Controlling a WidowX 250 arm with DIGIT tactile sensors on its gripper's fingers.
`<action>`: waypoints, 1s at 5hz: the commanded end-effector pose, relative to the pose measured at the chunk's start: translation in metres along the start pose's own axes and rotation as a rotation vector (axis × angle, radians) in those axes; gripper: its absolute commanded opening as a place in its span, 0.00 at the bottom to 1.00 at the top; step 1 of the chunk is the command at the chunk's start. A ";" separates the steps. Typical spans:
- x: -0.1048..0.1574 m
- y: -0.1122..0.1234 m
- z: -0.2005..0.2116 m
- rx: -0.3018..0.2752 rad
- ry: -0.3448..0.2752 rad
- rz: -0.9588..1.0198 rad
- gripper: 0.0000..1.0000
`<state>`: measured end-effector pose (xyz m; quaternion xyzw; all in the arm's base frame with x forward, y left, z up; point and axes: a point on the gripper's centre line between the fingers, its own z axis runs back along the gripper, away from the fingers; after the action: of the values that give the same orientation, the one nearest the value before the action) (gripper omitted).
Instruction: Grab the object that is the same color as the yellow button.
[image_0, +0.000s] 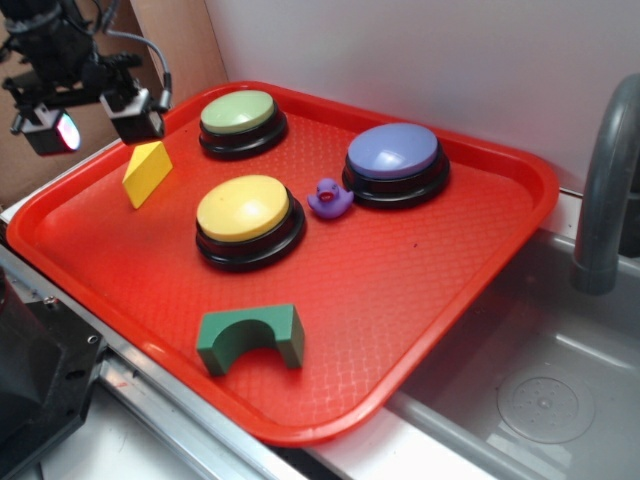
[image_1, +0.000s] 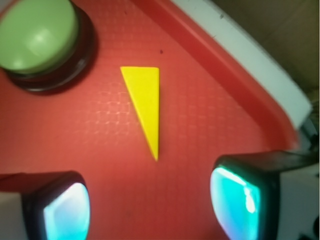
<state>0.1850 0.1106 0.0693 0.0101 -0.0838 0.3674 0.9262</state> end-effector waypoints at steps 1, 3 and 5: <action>0.017 -0.004 -0.028 -0.002 -0.046 -0.003 1.00; 0.024 -0.006 -0.051 0.038 -0.044 0.018 1.00; 0.026 -0.005 -0.057 0.043 -0.069 0.040 0.00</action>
<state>0.2183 0.1241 0.0143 0.0402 -0.1018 0.3904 0.9141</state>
